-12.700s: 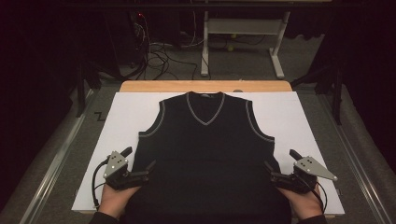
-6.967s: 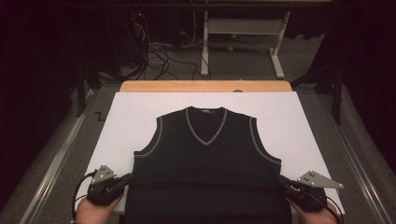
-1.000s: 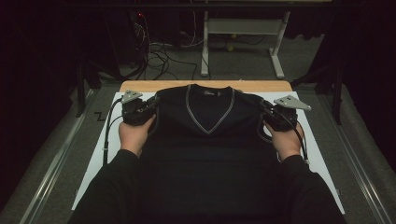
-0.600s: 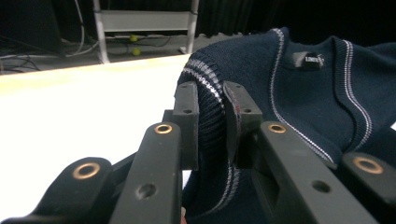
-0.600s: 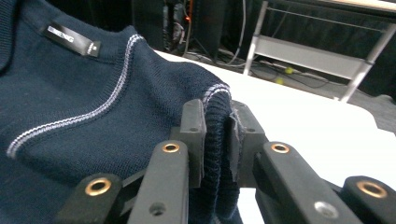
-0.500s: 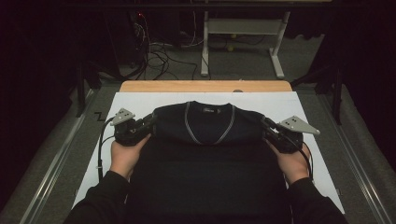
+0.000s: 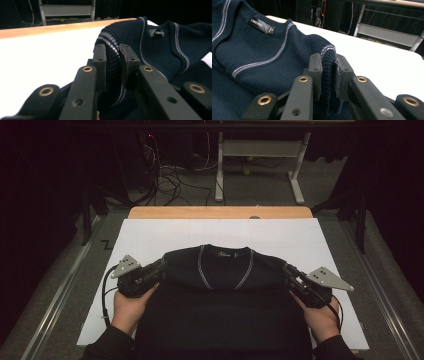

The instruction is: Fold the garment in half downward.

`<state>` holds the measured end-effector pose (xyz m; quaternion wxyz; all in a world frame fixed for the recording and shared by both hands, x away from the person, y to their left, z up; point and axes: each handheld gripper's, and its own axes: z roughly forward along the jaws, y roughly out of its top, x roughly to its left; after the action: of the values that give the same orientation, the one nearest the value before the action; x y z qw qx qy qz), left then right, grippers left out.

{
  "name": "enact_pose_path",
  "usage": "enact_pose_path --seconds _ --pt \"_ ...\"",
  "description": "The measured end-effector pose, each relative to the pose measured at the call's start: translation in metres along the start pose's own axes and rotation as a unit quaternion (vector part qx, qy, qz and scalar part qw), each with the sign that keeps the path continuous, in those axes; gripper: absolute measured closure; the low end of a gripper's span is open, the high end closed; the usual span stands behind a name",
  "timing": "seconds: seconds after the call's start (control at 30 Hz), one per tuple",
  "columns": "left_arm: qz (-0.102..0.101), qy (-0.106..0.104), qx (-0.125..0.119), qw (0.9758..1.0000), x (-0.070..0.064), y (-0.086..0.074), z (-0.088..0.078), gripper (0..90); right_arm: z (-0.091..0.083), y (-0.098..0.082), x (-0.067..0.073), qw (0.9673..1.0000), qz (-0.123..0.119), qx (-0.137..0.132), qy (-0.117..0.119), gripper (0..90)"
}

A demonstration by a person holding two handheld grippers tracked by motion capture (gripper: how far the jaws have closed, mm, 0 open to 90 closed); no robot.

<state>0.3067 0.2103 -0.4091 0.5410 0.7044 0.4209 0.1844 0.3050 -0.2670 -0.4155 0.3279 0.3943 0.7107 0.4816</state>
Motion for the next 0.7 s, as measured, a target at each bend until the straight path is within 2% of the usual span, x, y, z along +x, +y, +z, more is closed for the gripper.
enact_pose_path --seconds 0.23,0.7 --pt "0.012 -0.007 -0.008 0.9999 -0.009 -0.007 -0.018 73.5 -0.019 -0.006 0.007 0.9999 -0.002 -0.012 0.006 78.7" --pt "-0.001 -0.021 -0.010 0.9997 -0.020 -0.027 -0.038 73.5 -0.040 -0.020 0.020 0.9998 -0.005 -0.015 0.013 78.6"
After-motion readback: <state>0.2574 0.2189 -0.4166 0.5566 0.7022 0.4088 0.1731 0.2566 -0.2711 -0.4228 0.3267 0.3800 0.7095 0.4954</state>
